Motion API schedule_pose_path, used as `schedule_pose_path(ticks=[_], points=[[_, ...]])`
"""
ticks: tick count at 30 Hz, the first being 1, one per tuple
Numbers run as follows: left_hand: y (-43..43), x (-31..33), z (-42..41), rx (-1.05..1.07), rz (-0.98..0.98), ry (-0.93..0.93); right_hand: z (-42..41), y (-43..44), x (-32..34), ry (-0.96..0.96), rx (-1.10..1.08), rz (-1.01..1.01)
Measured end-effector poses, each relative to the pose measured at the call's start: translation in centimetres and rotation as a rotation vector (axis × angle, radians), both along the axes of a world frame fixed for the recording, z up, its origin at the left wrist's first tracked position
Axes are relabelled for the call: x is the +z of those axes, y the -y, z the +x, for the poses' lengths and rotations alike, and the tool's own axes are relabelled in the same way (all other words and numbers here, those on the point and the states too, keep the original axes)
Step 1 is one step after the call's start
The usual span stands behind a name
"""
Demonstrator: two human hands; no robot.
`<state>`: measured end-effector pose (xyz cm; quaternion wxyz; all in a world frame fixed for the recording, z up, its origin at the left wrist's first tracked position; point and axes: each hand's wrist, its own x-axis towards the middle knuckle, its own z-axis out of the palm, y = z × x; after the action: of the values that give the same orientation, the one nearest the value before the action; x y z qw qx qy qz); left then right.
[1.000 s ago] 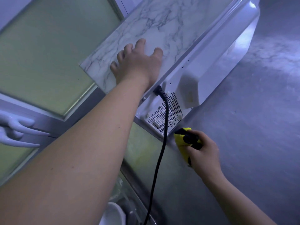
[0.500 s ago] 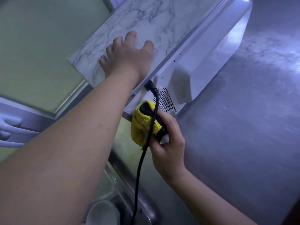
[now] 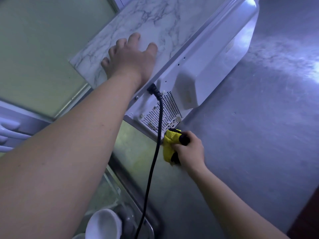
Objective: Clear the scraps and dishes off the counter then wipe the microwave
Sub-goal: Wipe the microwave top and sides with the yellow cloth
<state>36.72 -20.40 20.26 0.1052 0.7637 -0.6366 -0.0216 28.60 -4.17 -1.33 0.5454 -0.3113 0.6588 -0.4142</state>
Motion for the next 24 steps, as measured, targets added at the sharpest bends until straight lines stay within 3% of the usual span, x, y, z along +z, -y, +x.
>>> schedule_pose_path(ticks=[4, 8, 11, 14, 18, 22, 24], points=[[-0.1, -0.1, 0.0, -0.007, 0.001, 0.008, -3.2, 0.9, 0.9, -0.029, -0.249, -0.141], [0.1, -0.2, 0.1, -0.009, -0.001, 0.013, -3.0, 3.8, 1.4, 0.139, -0.392, -0.115], [0.1, -0.3, 0.1, -0.008, 0.002, 0.014, 0.0, 4.0, 1.7, 0.155, -0.360, 0.035], [0.3, -0.3, 0.1, -0.007, 0.000, 0.015, 2.7, 2.5, 2.6, 0.030, -0.326, 0.042], [0.2, -0.3, 0.1, -0.001, -0.010, 0.029, 3.2, 1.6, 4.2, 0.082, -0.240, 0.098], [-0.2, -0.1, 0.1, -0.007, -0.001, 0.035, 1.0, -0.4, 5.8, 0.487, 0.055, 0.127], [-0.3, 0.0, 0.2, -0.008, 0.004, 0.042, -0.8, -2.0, 6.3, 0.514, 0.224, 0.167]])
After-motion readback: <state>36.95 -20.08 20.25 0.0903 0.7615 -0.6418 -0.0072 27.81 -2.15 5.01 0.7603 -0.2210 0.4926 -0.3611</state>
